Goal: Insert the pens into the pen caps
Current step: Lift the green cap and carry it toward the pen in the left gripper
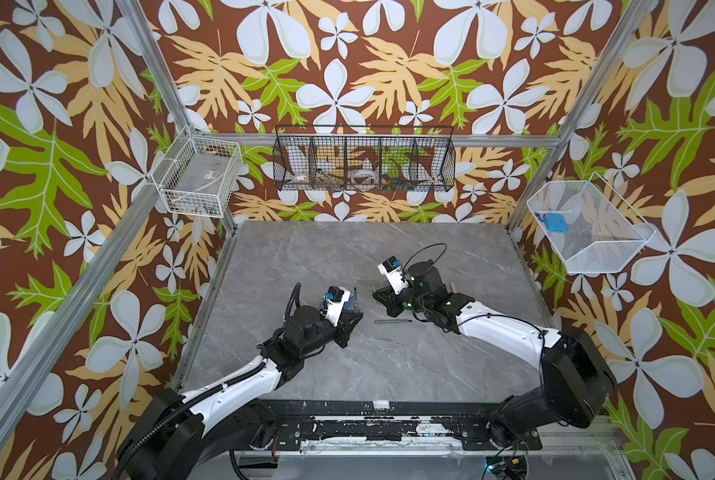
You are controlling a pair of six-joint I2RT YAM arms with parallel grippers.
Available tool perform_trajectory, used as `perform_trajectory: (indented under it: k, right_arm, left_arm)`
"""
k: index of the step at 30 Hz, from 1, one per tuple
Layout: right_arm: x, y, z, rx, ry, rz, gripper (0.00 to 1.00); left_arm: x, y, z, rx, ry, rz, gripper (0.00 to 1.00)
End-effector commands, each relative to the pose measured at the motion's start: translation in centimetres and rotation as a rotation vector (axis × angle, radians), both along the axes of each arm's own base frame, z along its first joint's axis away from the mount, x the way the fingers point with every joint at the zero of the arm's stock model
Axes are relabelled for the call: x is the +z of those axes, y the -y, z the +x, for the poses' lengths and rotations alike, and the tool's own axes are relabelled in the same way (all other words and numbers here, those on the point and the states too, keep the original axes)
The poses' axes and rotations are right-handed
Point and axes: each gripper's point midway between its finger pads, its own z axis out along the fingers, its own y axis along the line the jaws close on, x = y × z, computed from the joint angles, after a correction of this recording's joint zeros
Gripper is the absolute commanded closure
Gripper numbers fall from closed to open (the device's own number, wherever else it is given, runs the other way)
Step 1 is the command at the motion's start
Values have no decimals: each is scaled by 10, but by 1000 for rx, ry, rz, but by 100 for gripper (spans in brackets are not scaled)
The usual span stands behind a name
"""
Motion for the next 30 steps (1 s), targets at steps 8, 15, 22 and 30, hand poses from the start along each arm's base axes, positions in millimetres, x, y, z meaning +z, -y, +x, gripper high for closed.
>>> perform_trajectory:
  k: [8, 15, 22, 30]
  right_arm:
    - [108, 9, -35, 48, 244, 383, 96]
    - [146, 1, -62, 182, 248, 553, 95]
    - [156, -4, -68, 225, 243, 560, 94]
    - [166, -18, -80, 299, 254, 546, 93]
  left_arm:
    - [23, 0, -9, -25, 128, -51, 100]
    - [30, 5, -17, -49, 144, -61, 100]
    - [35, 1, -19, -41, 167, -71, 100]
    - [39, 3, -23, -62, 175, -79, 100]
